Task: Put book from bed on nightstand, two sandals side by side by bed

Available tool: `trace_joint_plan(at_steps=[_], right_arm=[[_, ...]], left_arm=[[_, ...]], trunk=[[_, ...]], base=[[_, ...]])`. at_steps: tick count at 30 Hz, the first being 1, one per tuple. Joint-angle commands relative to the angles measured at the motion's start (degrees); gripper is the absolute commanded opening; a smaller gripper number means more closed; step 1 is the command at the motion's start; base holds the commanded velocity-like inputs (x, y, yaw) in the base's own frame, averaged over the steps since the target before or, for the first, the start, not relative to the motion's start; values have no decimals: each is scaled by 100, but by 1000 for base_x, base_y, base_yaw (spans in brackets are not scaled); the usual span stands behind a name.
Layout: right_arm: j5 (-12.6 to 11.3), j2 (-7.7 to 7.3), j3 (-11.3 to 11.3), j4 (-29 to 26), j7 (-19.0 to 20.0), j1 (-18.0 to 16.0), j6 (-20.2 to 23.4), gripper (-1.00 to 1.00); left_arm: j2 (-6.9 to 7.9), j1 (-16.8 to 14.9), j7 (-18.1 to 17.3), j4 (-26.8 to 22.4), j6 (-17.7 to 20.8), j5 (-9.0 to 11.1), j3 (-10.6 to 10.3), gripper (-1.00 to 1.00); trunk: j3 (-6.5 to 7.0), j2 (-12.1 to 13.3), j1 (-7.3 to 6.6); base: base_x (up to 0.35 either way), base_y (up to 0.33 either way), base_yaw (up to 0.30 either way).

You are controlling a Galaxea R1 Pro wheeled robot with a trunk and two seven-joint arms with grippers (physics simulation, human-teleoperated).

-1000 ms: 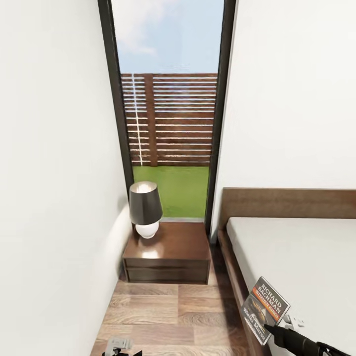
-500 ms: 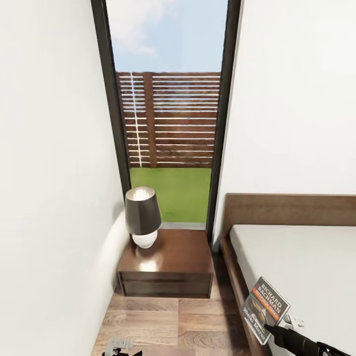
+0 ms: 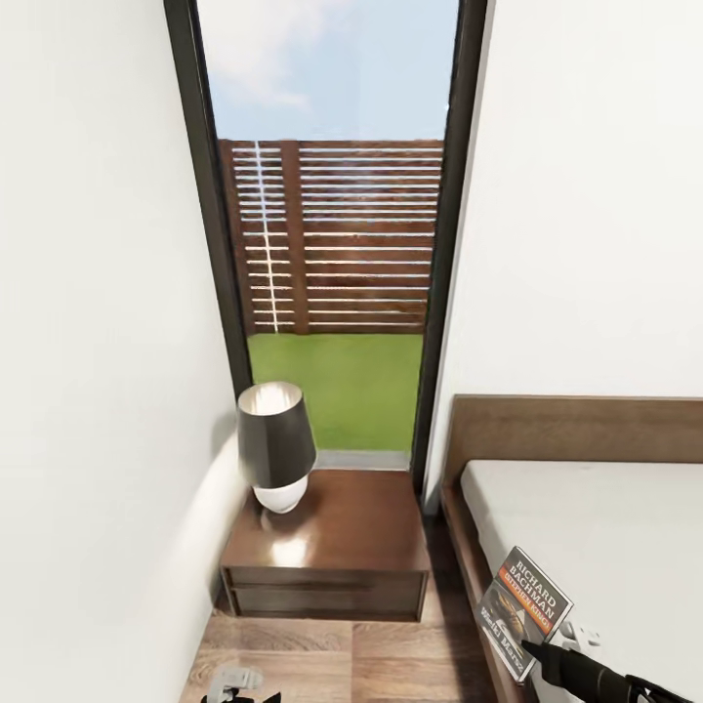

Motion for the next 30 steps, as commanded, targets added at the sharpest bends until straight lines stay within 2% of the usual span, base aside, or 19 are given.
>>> trace_joint_plan(at_steps=[1, 30], right_arm=[[-70, -3, 20, -2, 16, -5, 25, -100], [-70, -3, 20, -3, 16, -5, 25, -100]], left_arm=[[5, -5, -4, 6, -26, 50, -49, 100], [3, -5, -4, 6, -26, 50, -46, 100]], trunk=[[-8, -6, 4], [-8, -6, 4]], base=[[326, 0, 0], [326, 0, 0]])
